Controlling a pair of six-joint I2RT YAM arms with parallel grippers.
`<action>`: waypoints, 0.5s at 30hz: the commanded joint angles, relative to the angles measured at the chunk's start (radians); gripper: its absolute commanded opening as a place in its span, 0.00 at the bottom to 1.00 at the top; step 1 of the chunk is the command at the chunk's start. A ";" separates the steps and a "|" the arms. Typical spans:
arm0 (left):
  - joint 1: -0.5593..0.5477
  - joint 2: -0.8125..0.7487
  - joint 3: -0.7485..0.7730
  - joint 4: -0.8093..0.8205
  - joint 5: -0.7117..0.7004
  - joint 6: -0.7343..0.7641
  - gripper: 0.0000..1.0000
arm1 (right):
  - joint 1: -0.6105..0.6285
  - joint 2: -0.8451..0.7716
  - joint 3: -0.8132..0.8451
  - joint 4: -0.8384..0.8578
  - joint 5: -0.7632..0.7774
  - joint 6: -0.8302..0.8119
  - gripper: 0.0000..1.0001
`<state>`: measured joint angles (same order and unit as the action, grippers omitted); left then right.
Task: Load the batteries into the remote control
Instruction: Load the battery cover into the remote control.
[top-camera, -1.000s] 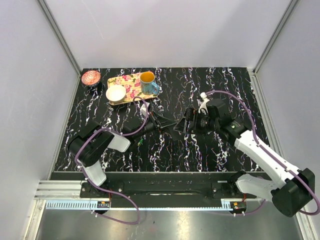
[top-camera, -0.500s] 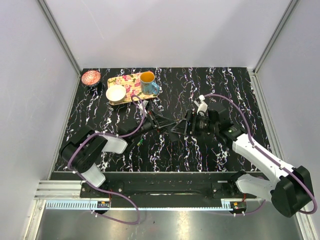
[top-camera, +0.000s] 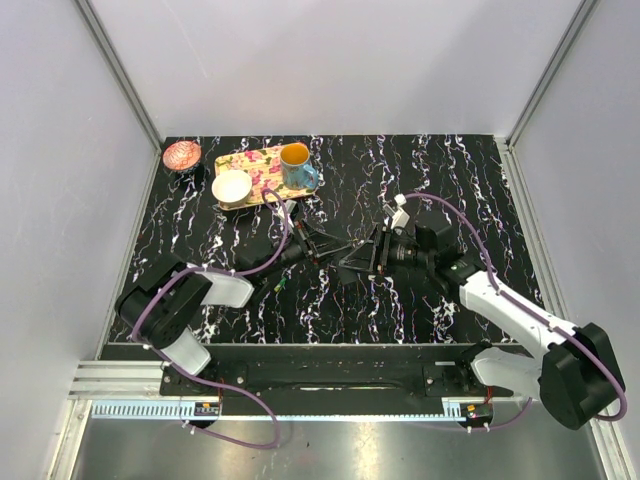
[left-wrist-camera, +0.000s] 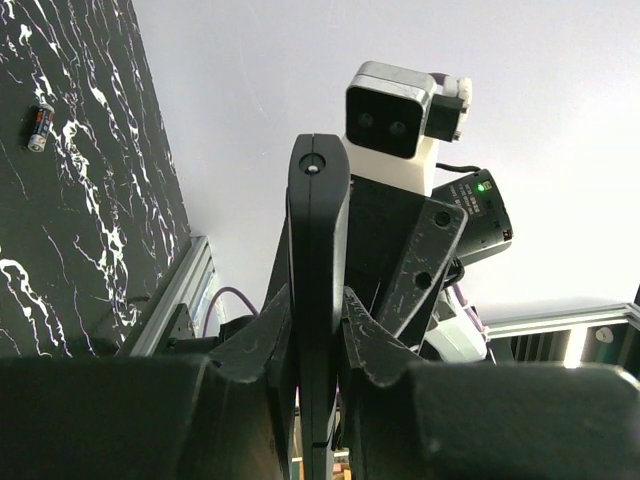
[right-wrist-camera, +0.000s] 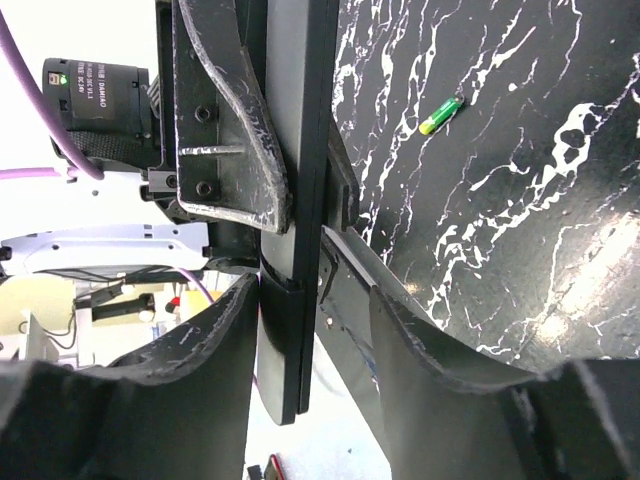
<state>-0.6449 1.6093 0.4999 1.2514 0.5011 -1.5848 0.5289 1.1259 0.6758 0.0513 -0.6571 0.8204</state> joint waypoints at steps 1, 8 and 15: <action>0.001 -0.048 -0.001 0.085 0.013 0.012 0.00 | -0.009 0.017 -0.027 0.134 -0.064 0.055 0.49; -0.002 -0.055 -0.003 0.086 0.019 0.011 0.00 | -0.012 0.037 -0.036 0.162 -0.064 0.071 0.33; -0.022 -0.069 -0.015 0.092 0.030 0.016 0.00 | -0.010 0.063 -0.028 0.173 -0.035 0.082 0.11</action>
<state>-0.6479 1.5913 0.4931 1.2495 0.5045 -1.5703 0.5259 1.1645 0.6441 0.1810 -0.7078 0.8944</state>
